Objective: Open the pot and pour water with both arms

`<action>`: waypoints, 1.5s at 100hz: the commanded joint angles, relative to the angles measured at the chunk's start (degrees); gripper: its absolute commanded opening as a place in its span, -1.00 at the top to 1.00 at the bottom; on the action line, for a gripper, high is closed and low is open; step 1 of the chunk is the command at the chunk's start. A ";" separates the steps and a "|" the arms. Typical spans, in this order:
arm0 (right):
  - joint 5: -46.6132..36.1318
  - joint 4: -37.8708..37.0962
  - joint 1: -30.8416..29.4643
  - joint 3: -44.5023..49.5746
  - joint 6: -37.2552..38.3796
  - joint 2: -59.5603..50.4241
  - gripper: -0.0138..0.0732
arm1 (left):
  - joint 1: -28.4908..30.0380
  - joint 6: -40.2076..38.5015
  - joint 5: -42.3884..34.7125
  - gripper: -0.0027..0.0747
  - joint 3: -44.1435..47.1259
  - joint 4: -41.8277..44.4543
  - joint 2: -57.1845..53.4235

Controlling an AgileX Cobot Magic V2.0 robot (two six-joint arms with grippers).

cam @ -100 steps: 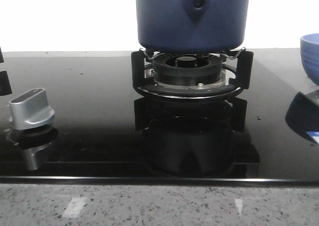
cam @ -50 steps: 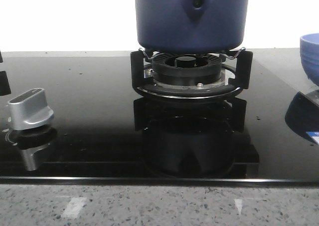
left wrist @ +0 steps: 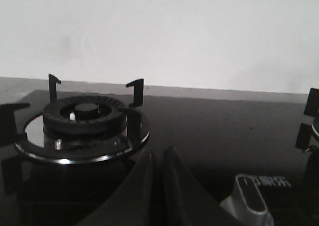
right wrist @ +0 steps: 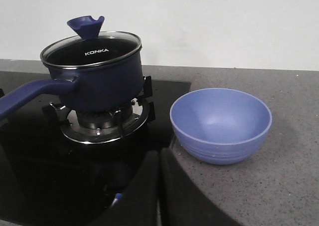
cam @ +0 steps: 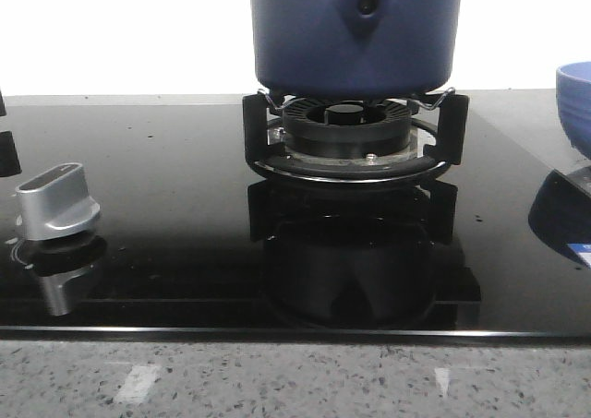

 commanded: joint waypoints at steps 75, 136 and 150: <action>-4.46 0.24 0.10 -1.02 -0.53 -0.17 0.84 | -0.50 -1.08 13.61 0.98 1.83 -4.46 -1.43; -4.46 0.24 0.10 -1.02 -0.53 -0.17 0.84 | -0.50 -1.08 13.61 0.98 1.83 -4.46 -1.43; -4.46 0.24 0.10 -0.69 -0.53 -0.29 0.84 | -0.50 -1.08 13.61 0.98 1.83 -4.46 -1.43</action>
